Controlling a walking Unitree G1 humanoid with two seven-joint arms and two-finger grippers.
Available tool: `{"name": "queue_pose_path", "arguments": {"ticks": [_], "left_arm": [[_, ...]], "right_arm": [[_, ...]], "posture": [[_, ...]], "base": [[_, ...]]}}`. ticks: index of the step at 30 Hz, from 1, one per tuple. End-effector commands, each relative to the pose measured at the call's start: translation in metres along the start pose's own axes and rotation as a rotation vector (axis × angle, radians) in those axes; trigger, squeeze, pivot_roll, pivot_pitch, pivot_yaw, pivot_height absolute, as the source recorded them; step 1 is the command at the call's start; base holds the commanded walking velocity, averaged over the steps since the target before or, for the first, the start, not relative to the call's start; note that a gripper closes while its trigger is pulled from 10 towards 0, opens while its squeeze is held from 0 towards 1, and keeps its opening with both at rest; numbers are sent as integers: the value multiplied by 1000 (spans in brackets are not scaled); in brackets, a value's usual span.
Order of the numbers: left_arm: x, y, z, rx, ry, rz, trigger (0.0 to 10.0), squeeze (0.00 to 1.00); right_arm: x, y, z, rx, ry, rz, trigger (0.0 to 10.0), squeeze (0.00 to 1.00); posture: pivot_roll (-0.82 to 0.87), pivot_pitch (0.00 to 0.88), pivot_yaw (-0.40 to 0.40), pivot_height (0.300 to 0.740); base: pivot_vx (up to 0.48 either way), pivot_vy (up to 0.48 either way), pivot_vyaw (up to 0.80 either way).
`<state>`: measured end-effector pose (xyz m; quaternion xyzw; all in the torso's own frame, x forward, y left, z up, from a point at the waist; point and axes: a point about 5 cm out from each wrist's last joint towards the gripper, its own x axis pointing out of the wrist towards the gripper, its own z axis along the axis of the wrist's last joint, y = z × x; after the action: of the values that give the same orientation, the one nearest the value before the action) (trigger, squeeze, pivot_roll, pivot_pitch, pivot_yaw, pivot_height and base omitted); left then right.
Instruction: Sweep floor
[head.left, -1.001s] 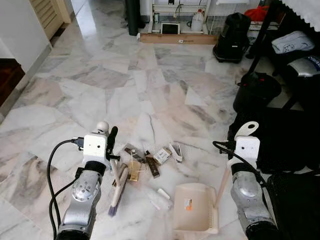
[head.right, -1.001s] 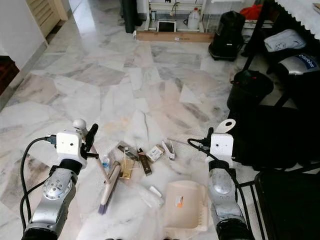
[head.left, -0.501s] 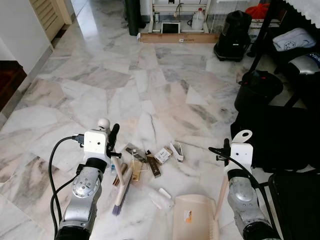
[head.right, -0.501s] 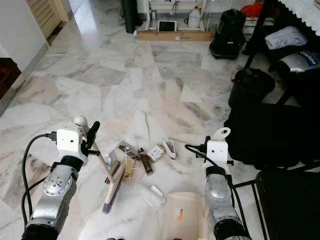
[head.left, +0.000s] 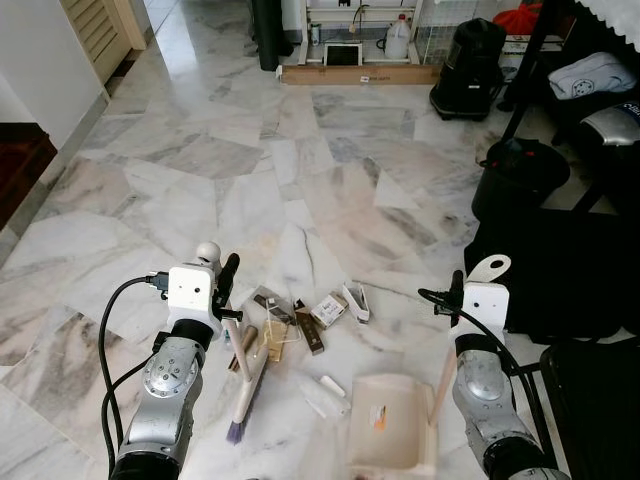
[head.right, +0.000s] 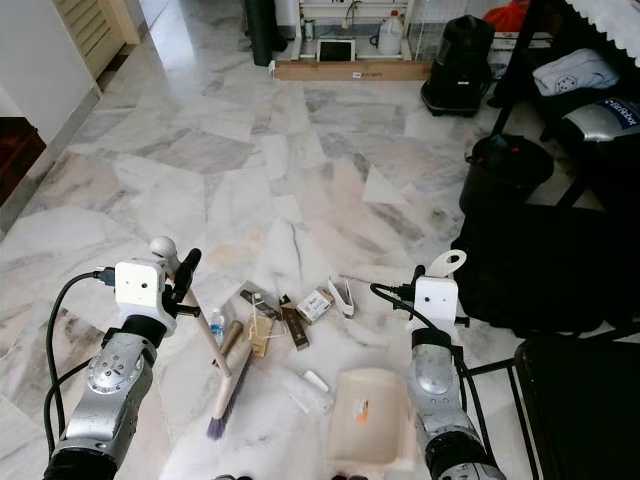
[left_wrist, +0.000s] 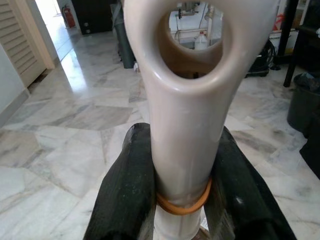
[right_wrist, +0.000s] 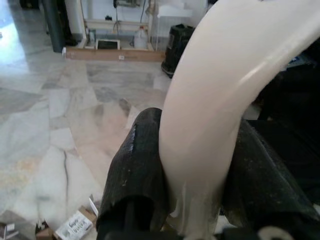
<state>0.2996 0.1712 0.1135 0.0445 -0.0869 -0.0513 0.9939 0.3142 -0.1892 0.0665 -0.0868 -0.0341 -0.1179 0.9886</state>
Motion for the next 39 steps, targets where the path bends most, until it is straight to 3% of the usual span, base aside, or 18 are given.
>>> {"name": "queue_pose_path", "arguments": {"ticks": [1,11,19,31,39], "left_arm": [[2,3,5,2,-21,5,10000,0],[8,6,3,-12,-10,16,10000,0],[15,9,-9,-141,54,34,10000,0],[16,2,-21,-214,105,-29,10000,0],[18,3,-14,-263,76,-43,10000,0]], "right_arm": [[0,0,0,7,-7,-8,10000,0],[-7,11,-10,2,45,27,10000,0],[-11,15,-15,1,69,36,10000,0],[-12,15,-17,0,76,43,10000,0],[-12,18,-17,2,80,56,10000,0]], "posture": [[132,159,36,740],[148,176,43,740],[143,176,47,740],[138,180,45,740],[139,179,41,740]], "base": [[0,0,0],[0,0,0],[0,0,0],[0,0,0],[0,0,0]]}}
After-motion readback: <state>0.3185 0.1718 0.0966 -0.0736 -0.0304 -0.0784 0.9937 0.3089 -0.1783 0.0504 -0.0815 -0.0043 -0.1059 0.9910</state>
